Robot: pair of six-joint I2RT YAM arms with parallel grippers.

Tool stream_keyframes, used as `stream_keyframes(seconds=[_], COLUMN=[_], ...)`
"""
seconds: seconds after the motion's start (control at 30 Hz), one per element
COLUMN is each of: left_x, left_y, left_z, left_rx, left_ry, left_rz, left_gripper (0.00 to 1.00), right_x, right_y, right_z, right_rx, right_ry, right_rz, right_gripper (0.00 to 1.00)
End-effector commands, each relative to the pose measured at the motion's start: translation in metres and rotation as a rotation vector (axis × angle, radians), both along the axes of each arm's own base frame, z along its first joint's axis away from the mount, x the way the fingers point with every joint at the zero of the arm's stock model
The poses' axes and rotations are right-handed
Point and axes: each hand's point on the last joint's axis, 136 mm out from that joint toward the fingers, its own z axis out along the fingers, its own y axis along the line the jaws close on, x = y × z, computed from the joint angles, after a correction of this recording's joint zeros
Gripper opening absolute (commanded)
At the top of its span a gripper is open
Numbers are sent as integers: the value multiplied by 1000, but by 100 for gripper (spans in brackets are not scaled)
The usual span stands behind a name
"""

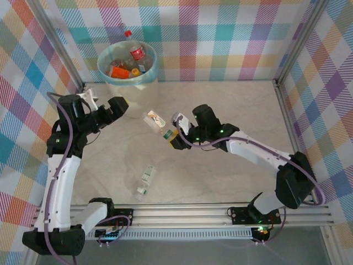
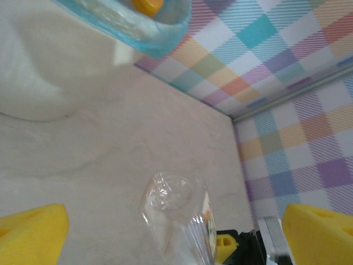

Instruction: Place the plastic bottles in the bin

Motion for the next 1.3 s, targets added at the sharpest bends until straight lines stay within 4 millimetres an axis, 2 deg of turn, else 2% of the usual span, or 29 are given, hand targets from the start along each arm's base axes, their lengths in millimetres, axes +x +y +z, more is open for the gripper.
stream_keyframes(seconds=[0.0,0.13,0.37,0.47,0.57,0.7,0.77,0.83,0.93,1.03,1.07,1.27], left_x=[0,-4,-12,-14,-13,-8,-2,5,16,32,37,98], left_y=[-30,-55,-82,-91,-92,-85,-78,-72,-62,-44,-39,19], left_z=[15,9,-10,-17,-16,-5,2,10,27,51,60,111], left_rx=[-129,-129,-42,-24,-25,-4,6,21,56,138,161,318], left_ry=[-19,-4,40,57,47,7,-13,-34,-74,-126,-147,-246], left_rz=[-145,-243,-345,-379,-379,-323,-271,-221,-153,-64,-39,226], left_gripper=[99,99,95,87,75,64,53,46,47,47,48,51], right_x=[-14,-21,-30,-33,-32,-30,-27,-22,-10,3,8,22], right_y=[12,15,19,19,18,15,13,11,7,2,0,4], right_z=[40,60,69,70,67,65,66,68,72,74,75,68], right_rx=[140,188,216,223,209,194,187,178,161,141,134,103], right_ry=[-48,-52,-65,-65,-62,-63,-66,-71,-90,-110,-111,-66], right_rz=[74,92,122,126,111,87,64,32,-40,-123,-153,-211], right_gripper=[25,26,27,27,29,39,48,59,78,92,99,100])
